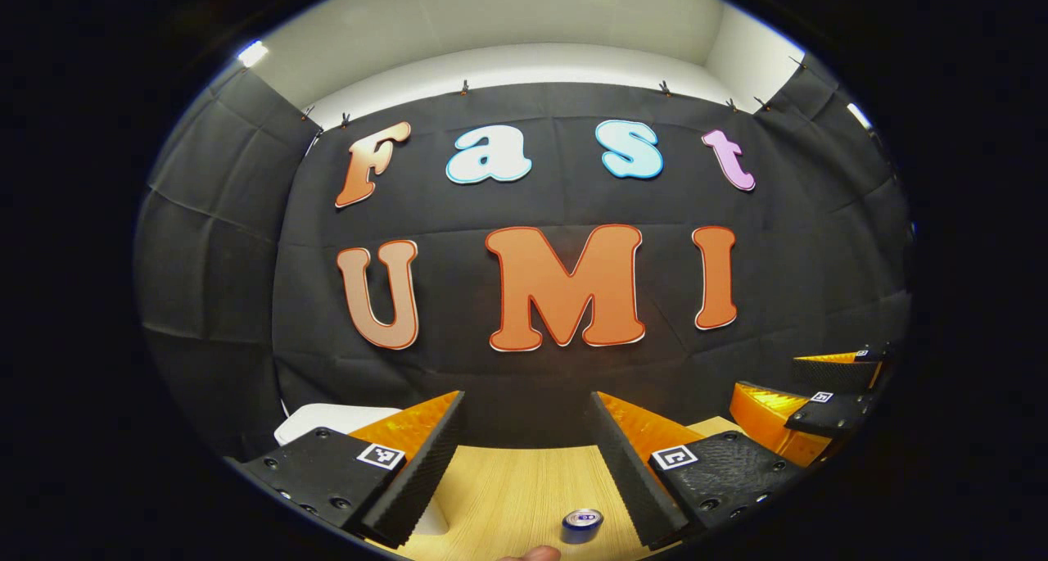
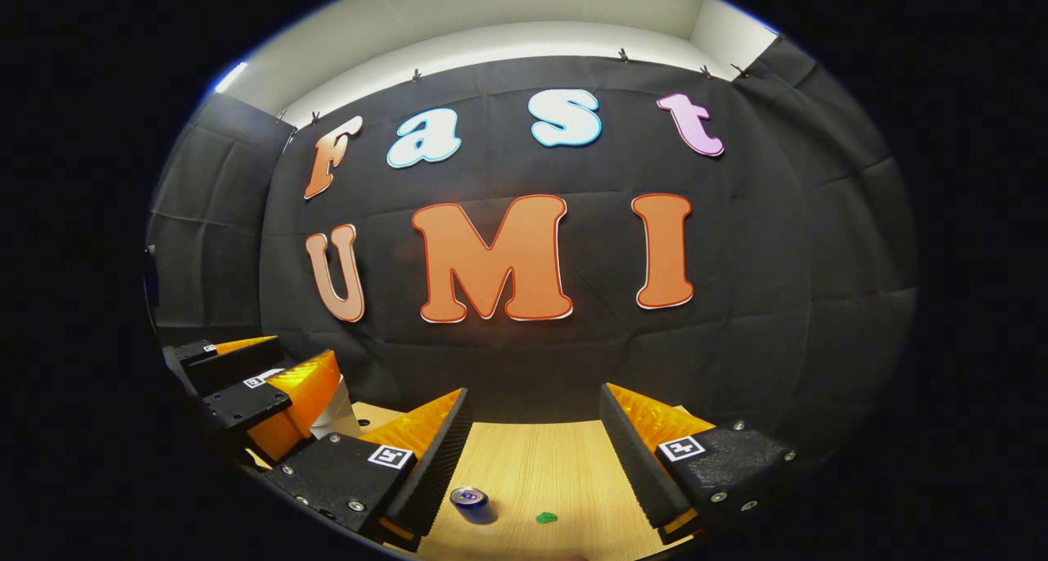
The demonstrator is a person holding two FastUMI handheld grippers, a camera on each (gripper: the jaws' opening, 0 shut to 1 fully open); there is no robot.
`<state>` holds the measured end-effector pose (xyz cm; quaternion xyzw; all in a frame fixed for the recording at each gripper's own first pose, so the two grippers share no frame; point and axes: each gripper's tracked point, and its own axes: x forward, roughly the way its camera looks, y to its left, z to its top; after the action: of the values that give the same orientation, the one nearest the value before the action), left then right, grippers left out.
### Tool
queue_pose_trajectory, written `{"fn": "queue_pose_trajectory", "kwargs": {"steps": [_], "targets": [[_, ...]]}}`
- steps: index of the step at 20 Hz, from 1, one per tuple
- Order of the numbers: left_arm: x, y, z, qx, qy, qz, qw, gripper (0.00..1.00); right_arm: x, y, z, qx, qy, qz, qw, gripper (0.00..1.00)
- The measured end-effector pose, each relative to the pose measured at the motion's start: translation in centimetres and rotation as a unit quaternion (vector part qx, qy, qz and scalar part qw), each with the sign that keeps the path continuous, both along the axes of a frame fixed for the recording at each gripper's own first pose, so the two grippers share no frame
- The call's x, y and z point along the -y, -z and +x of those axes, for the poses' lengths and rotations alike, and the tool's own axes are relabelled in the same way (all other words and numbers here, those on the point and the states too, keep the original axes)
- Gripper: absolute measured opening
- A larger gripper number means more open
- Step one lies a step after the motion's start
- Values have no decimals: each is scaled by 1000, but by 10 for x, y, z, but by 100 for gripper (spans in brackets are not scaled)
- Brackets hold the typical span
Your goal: Press the lid of the desktop garbage bin to open it, pick up the crumpled paper on the desktop and throw it into the bin, then pick up the pop can on the desktop and drop it into the bin, and finally close the garbage bin lid.
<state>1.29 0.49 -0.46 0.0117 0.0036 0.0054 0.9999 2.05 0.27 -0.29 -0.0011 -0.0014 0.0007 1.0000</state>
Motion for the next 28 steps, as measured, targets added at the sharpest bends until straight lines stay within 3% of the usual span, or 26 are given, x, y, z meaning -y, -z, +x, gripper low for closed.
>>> {"fn": "queue_pose_trajectory", "kwargs": {"steps": [1,2,25,26,28], "targets": [[1,-1,0,1,0,0,1000,96,0,0,0,0,-1,-1,1000,93],[1,1,0,1,-1,0,1000,93,0,1,0,-1,0,-2,1000,93],[-2,2,-5,2,-3,-1,1000,93,4,7,-3,-11,6,-6,1000,93],[-1,2,-5,2,-2,-2,1000,96,3,9,-2,-13,6,-6,1000,93],[0,3,-6,0,-1,-3,1000,93,4,8,-3,-13,7,-6,1000,93]]}}
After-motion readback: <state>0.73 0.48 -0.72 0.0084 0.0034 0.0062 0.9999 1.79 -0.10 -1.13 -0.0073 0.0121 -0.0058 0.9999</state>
